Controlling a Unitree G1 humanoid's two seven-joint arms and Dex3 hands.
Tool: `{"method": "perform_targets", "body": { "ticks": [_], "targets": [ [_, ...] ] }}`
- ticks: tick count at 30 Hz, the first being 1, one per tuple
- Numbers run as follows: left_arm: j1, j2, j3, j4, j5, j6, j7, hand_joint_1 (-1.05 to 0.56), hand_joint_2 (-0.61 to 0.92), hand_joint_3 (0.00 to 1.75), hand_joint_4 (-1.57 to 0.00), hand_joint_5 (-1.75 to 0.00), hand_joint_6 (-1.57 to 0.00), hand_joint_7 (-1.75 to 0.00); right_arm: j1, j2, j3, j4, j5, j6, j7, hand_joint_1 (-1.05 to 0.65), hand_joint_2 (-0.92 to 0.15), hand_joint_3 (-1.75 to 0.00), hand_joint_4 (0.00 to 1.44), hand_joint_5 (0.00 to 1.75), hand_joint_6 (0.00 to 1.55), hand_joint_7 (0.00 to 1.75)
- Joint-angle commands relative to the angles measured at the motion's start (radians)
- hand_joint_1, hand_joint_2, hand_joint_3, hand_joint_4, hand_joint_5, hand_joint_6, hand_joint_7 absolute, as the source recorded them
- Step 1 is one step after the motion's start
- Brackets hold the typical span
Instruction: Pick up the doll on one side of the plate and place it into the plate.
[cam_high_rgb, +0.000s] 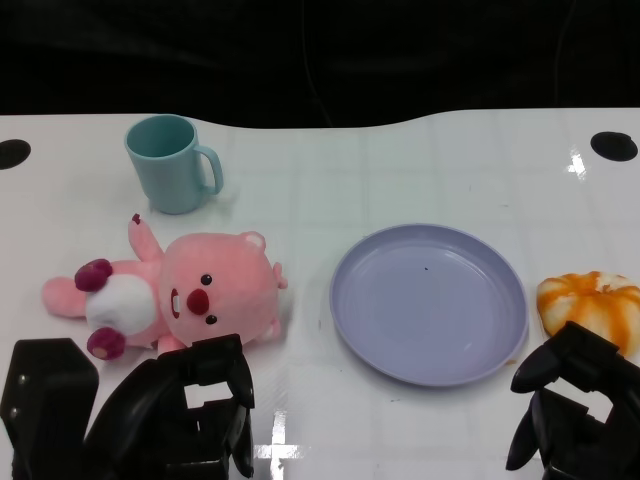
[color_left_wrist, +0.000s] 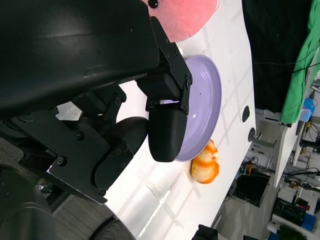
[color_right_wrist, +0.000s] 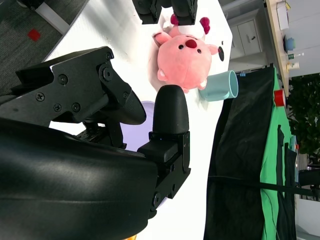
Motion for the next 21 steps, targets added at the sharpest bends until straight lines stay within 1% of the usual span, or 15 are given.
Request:
{"method": "perform_targets", "body": {
  "ticks": [1,14,21],
  "targets": [
    [0.004,0.009,0.006,-0.015,0.005,0.003,0.007,-0.23,0.38,1.39,-0.89,-1.75,-0.79,-1.65,0.001,-0.008,-0.009,-0.002,0.008,0.002,0.003,-0.06,-0.73,-1.2,0.62,1.75,0.4,1.75],
    [0.009,0.015,0.008,-0.019,0.01,0.0,0.004,-0.23,0.38,1.38,-0.89,-1.75,-0.79,-1.65,0.008,0.001,0.002,-0.008,0.01,0.003,-0.001,-0.08,-0.74,-1.18,0.61,1.75,0.38,1.75],
    [0.008,0.013,0.007,-0.014,0.013,-0.007,0.003,-0.23,0.38,1.38,-0.89,-1.75,-0.79,-1.65,0.008,-0.001,0.006,-0.02,0.011,0.027,-0.009,-0.09,-0.74,-1.18,0.61,1.75,0.38,1.75]
  ]
}}
